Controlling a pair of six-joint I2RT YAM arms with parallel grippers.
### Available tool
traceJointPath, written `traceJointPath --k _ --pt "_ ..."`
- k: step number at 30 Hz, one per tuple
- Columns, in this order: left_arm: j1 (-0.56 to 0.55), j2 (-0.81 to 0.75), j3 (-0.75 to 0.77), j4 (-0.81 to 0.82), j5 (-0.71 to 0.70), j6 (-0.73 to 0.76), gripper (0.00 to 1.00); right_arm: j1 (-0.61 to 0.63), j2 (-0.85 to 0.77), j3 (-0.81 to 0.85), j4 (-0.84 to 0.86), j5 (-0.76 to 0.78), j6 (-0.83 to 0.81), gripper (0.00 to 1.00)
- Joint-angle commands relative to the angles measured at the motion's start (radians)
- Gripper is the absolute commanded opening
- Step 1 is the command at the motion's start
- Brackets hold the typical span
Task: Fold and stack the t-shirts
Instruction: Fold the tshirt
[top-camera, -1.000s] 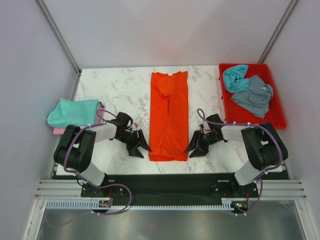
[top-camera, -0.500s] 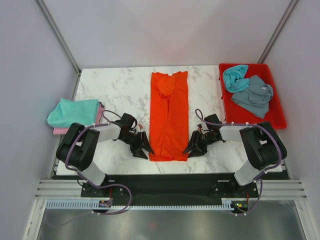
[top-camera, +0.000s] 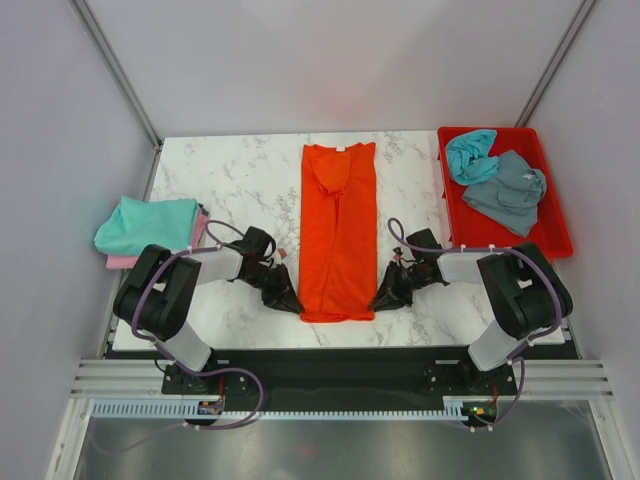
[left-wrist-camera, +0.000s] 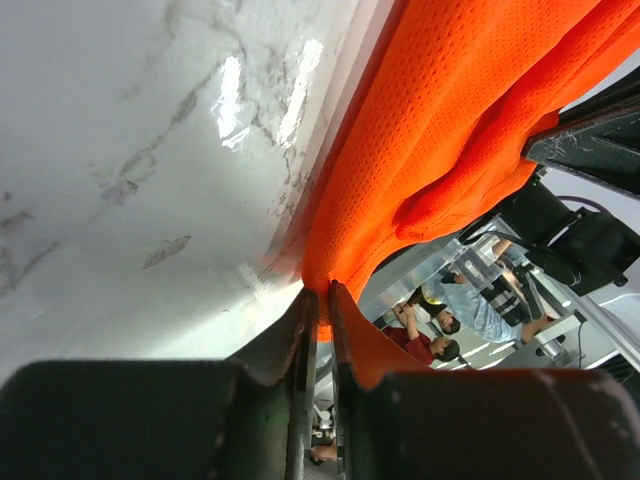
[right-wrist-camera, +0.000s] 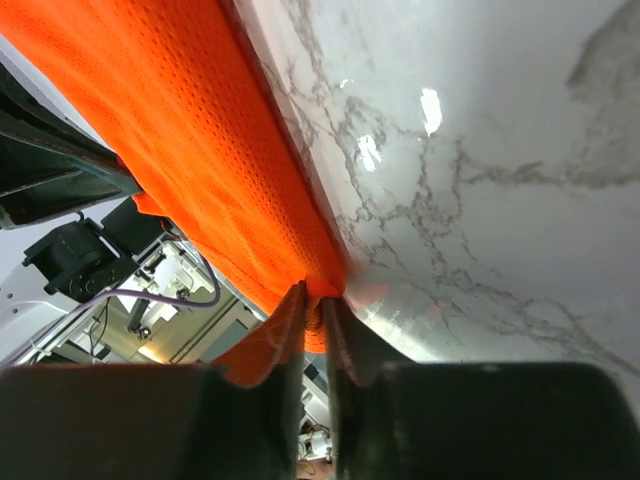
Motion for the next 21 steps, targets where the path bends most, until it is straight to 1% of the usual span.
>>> traceJointPath --k 1,3,4,7,13,14,18,21 --pt "-0.003 0.002 -0.004 0.02 0.013 -0.027 0.14 0.007 0.016 -0.015 0.013 0.012 0.017 0.18" --pt "-0.003 -0.004 -0.004 0.02 0.013 -0.025 0.1 0.007 0.009 -0.015 0.013 0.007 0.016 0.09" --pt "-0.003 -0.004 -0.001 0.018 0.013 -0.022 0.03 0.009 -0.005 -0.015 0.014 0.005 0.014 0.07" --pt "-0.005 -0.031 0.01 0.011 0.013 -0.01 0.02 0.007 -0.051 -0.005 0.004 0.011 -0.009 0.0" --pt "-0.003 -0.143 0.063 -0.02 0.004 0.036 0.02 0.004 -0.171 0.073 -0.091 0.057 -0.117 0.0" --pt "-0.003 -0.157 0.077 -0.029 -0.002 0.048 0.02 0.002 -0.186 0.083 -0.105 0.086 -0.127 0.0" --pt "0.01 -0.192 0.168 -0.087 -0.03 0.111 0.02 -0.001 -0.244 0.136 -0.13 0.11 -0.15 0.0" --pt "0.03 -0.189 0.221 -0.11 -0.036 0.131 0.02 -0.017 -0.246 0.194 -0.15 0.125 -0.179 0.0"
